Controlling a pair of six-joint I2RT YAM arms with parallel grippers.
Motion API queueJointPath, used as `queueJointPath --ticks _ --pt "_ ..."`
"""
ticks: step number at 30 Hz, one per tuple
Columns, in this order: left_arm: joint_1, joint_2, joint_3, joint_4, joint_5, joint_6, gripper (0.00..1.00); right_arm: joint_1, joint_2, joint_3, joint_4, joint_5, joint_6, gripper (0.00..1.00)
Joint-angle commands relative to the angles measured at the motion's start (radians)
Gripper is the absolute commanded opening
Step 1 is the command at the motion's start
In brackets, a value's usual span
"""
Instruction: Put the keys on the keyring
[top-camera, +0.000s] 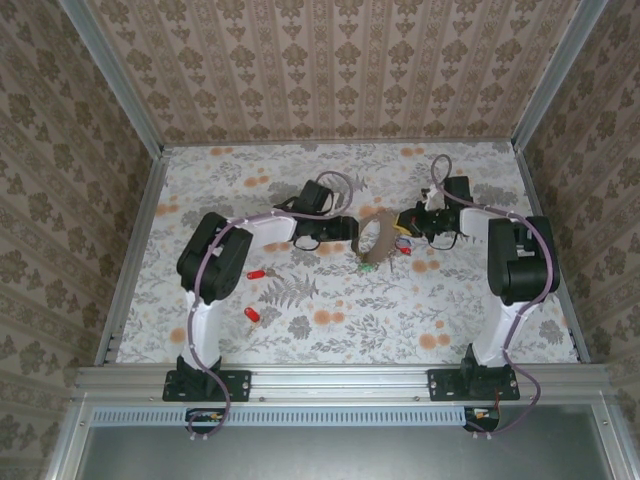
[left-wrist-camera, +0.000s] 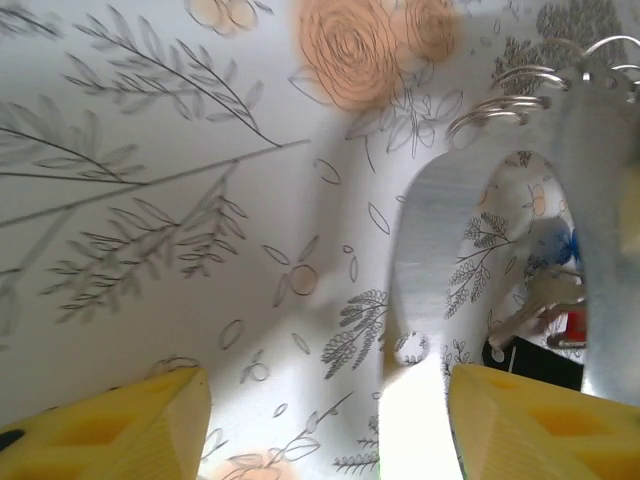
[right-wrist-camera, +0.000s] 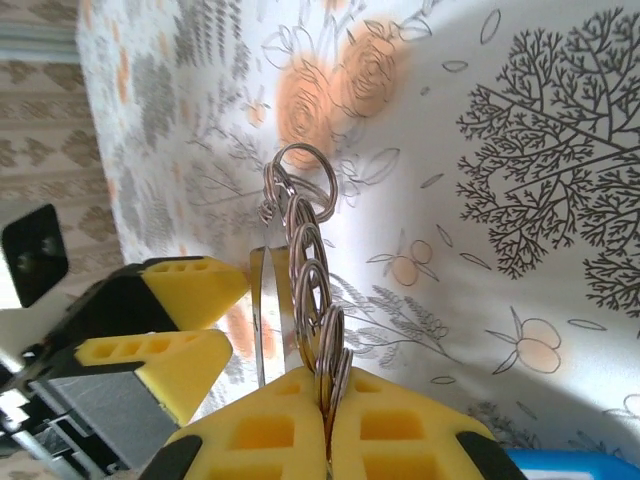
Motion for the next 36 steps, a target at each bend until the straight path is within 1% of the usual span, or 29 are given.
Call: queueJointPath --ticks 1,4,7,9,10,16,21,27,29,31,33,35,36 --pt "0.03 -0.058 -0.026 0.087 0.046 -0.056 0.69 -0.014 -0.07 -0.028 0.141 -0.106 0.116 0.08" --pt "0.056 -0.064 -0.052 0.178 0.125 -0.118 0.7 -0.022 -0.096 -0.048 0.223 -0.143 0.183 0.08" --pt "0.073 -0.058 -0.065 0.281 0.211 -0.184 0.7 -0.022 -0.118 -0.047 0.255 -0.166 0.206 0.08" --pt "0.078 -0.05 -0.059 0.316 0.24 -0.204 0.7 -0.022 -0.128 -0.043 0.268 -0.181 0.217 0.08" --pt "0.077 -0.047 -0.054 0.329 0.278 -0.212 0.69 -0.022 -0.13 -0.04 0.271 -0.185 0.221 0.09" --pt "0.077 -0.018 -0.061 0.505 0.361 -0.321 0.68 -0.022 -0.132 -0.037 0.296 -0.2 0.245 0.09" --pt "0.08 -0.015 -0.085 0.607 0.37 -0.387 0.68 -0.024 -0.129 -0.043 0.301 -0.187 0.252 0.09" --pt "0.1 -0.067 -0.147 0.609 0.296 -0.385 0.72 -0.033 -0.133 -0.048 0.312 -0.172 0.263 0.08" --pt "0.104 -0.074 -0.151 0.601 0.3 -0.381 0.72 -0.033 -0.135 -0.048 0.338 -0.185 0.284 0.09" --pt "0.104 -0.066 -0.139 0.601 0.328 -0.389 0.71 -0.033 -0.136 -0.051 0.374 -0.201 0.312 0.08" --pt "0.101 -0.051 -0.126 0.619 0.356 -0.408 0.69 -0.033 -0.14 -0.053 0.397 -0.205 0.332 0.09" --pt "0.096 -0.036 -0.106 0.632 0.385 -0.437 0.58 -0.033 -0.143 -0.052 0.402 -0.205 0.34 0.09" --pt "0.093 -0.031 -0.1 0.644 0.395 -0.45 0.55 -0.033 -0.144 -0.051 0.405 -0.207 0.341 0.09"
